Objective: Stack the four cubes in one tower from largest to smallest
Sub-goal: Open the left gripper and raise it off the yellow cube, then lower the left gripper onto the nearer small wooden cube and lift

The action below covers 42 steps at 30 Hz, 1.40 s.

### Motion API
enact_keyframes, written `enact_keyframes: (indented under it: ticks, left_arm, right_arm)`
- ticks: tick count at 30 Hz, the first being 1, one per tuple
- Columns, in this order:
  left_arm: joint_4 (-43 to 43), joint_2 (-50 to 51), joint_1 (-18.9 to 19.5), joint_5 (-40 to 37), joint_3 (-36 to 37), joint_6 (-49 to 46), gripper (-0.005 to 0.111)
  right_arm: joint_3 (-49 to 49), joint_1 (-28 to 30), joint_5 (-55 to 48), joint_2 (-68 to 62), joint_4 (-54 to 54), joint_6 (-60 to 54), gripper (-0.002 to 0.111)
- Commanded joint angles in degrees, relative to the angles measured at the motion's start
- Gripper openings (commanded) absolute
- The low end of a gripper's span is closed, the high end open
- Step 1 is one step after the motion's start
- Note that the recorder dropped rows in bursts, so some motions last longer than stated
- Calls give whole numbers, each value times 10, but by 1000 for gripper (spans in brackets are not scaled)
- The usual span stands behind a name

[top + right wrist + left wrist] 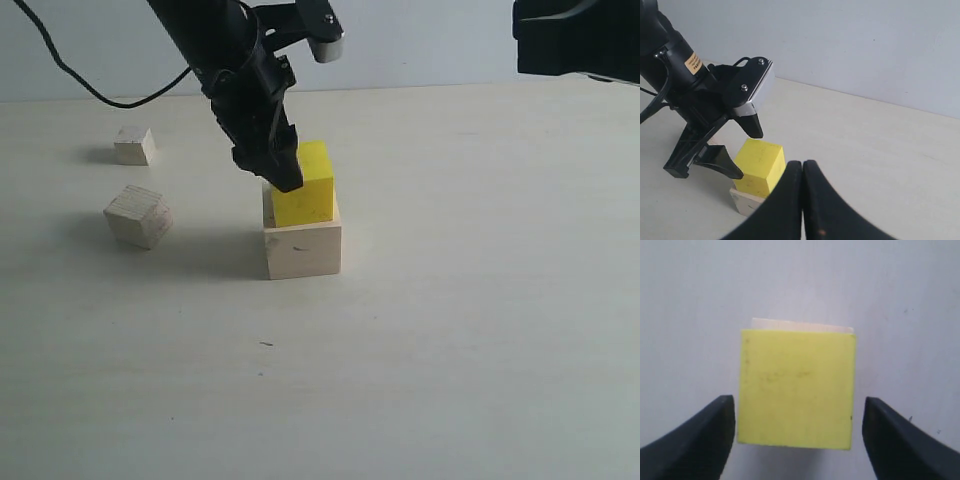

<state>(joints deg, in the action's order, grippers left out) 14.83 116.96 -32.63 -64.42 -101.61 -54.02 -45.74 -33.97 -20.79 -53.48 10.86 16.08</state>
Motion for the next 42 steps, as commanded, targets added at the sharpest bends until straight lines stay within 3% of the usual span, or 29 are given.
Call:
enact_keyframes:
  ticks: [1,4,13,18,21,24,26,32,42]
  left_arm:
    - [12,-16,-1,-5,1,3,75]
    - [12,-18,-1,-5,1,5,80]
    - [-4,-57,-1,-26,1,19,80]
    - [-64,-97,4,-21,1,38,76]
    - [-90,-106,16,-16,1,75,67]
    - [-112,-104,34,-7,1,162,55]
    - [-129,-98,49,3,1,231,54]
    - [-219,-61,96,-2,1,497,70]
    - [-241,25,107,-36,1,574,70]
  right_arm:
    - [2,2,-2,1,2,-2,0]
    - [2,1,-3,1,2,-1,0]
    - [2,0,-4,1,2,-4,0]
    - [2,0,-4,1,2,-4,0]
    - [2,0,-4,1,2,-4,0]
    - [2,0,-5,1,0,-2,0]
    - [2,0,-5,1,0,-2,0]
    - [2,0,-5,1,-3,-1,0]
    - [2,0,-3,1,-3,-1,0]
